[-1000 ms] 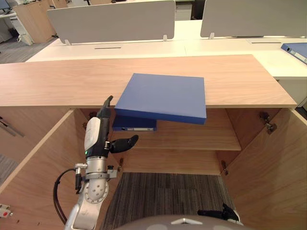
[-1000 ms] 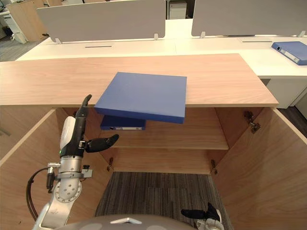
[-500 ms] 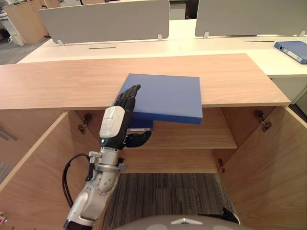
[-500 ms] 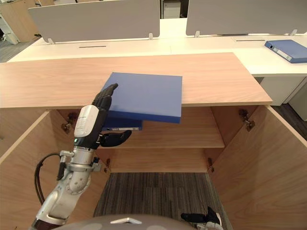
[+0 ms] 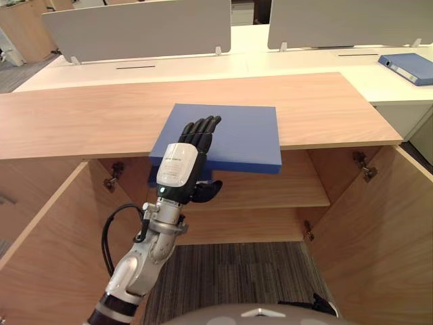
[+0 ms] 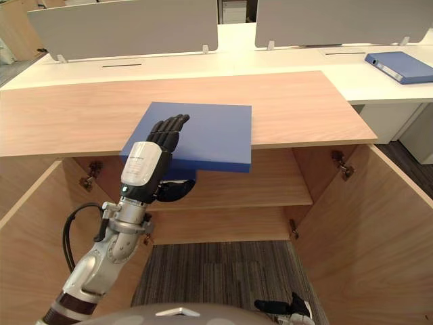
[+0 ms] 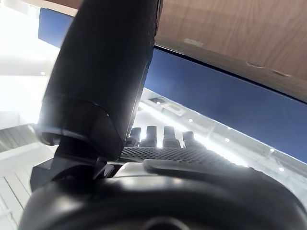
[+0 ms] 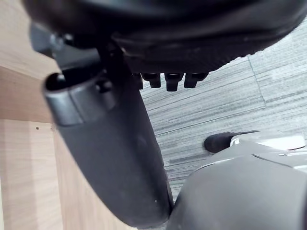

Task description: Walk over to the cabinet, pick up the folder, carry it to the office cabinet, place the folder inside the office cabinet, then close the office cabinet door

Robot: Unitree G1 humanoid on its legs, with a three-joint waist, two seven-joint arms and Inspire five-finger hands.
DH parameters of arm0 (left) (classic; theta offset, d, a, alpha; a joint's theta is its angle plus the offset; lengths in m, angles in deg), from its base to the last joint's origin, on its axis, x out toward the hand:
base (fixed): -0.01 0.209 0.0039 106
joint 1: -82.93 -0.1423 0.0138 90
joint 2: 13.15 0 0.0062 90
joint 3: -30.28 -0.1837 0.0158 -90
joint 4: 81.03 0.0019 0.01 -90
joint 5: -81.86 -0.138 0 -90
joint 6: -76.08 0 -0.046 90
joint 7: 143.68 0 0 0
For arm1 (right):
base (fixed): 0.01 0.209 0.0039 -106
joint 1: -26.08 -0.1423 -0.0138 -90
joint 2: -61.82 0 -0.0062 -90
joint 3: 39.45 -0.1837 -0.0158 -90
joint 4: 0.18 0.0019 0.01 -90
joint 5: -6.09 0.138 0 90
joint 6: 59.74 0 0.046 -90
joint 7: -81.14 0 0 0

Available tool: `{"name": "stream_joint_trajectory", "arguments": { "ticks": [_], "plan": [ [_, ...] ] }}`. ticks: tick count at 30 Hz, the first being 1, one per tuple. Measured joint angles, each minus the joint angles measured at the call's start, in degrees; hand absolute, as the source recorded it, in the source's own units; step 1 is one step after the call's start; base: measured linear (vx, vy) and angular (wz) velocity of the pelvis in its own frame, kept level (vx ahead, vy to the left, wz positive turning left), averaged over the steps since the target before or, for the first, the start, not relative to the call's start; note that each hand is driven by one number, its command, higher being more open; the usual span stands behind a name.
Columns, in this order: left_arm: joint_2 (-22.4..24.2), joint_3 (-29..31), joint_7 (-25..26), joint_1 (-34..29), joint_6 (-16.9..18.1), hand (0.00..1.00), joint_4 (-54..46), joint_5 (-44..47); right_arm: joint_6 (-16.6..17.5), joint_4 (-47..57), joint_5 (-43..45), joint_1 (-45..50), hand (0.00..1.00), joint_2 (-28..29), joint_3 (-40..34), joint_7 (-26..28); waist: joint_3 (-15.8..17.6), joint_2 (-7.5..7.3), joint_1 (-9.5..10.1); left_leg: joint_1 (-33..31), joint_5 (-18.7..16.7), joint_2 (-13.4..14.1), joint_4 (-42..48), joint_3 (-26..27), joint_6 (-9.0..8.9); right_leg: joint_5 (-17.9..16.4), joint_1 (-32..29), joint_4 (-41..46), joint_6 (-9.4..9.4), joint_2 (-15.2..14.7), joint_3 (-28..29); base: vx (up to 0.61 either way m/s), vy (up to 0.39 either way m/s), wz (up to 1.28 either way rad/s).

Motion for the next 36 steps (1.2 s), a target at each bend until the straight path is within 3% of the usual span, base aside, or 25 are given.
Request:
{"name": "stream_joint_trajectory", "arguments": {
  "ticks": [7, 8, 15, 21, 25, 30, 36],
  "plan": [
    [-0.5, -0.7, 0.1, 5.4, -2.3, 1.0, 6.5, -4.2, -0.2, 0.0, 0.1, -0.1, 1.0, 0.0, -0.2, 0.6, 0.0, 0.03, -1.26, -0.2, 0.0, 0.0, 0.0, 0.2, -0.01, 0.5, 0.0, -0.8, -0.05, 0.1, 0.3, -0.01, -0.01, -0.01],
    [-0.6, -0.7, 0.1, 6.4, -2.8, 0.0, 8.1, -4.4, -0.4, 0.0, 0.1, -0.1, 1.0, 0.0, -0.2, 0.7, 0.0, 0.02, -1.34, -0.2, 0.0, 0.1, 0.0, 0.3, -0.01, 0.7, 0.0, -1.0, -0.05, 0.1, 0.4, -0.02, -0.025, -0.04],
    [-2.0, -0.7, 0.3, 11.8, -4.0, 0.0, 14.1, -6.7, -0.4, 0.0, 1.6, -0.4, 1.0, 0.1, -1.3, 1.0, 0.1, -0.04, -1.62, -0.2, 0.0, 0.1, 0.0, 0.8, -0.05, 1.1, 0.0, -1.5, -0.05, 0.2, 0.9, -0.02, -0.016, -0.03],
    [-2.4, -0.5, 3.4, 14.2, -4.2, 0.0, 13.7, -6.8, -0.5, 0.0, 2.3, -0.4, 1.0, 0.2, -1.3, 0.9, 0.4, -0.44, -1.65, -0.2, -0.1, 0.1, 0.0, 1.1, -0.1, 1.3, -0.1, -1.8, 0.08, 0.1, 1.3, -0.02, -0.016, -0.03],
    [-2.3, 0.3, 2.8, 15.0, -4.3, 0.0, 13.1, -6.9, -0.4, 0.1, 2.3, -0.6, 1.0, 0.2, -1.3, 0.9, 0.5, -0.32, -1.79, -0.2, -0.1, 0.0, 0.0, 1.2, -0.09, 1.5, -0.1, -1.9, 0.19, 0.1, 1.5, -0.02, -0.01, -0.01],
    [-0.7, 2.1, 2.5, 10.7, -4.0, 0.0, 6.8, -5.4, -0.4, 0.6, 3.6, -0.6, 1.0, 0.3, -1.2, 0.8, 0.7, -0.41, -1.8, -0.3, -0.3, 0.0, 0.0, 1.3, -0.07, 1.5, -0.1, -2.2, 0.22, 0.1, 1.6, 0.0, -0.005, -0.01],
    [7.4, 4.6, 3.0, 3.3, -2.3, 0.0, -6.6, 5.4, 0.5, 7.5, 4.5, 0.8, 1.0, 1.9, -0.2, -0.5, 0.7, -0.46, -1.5, -1.1, -0.5, 0.2, 0.0, 1.6, 0.06, 1.5, -1.5, -1.6, 0.27, 0.1, 3.0, 0.0, -0.022, -0.09]
  ]
}}
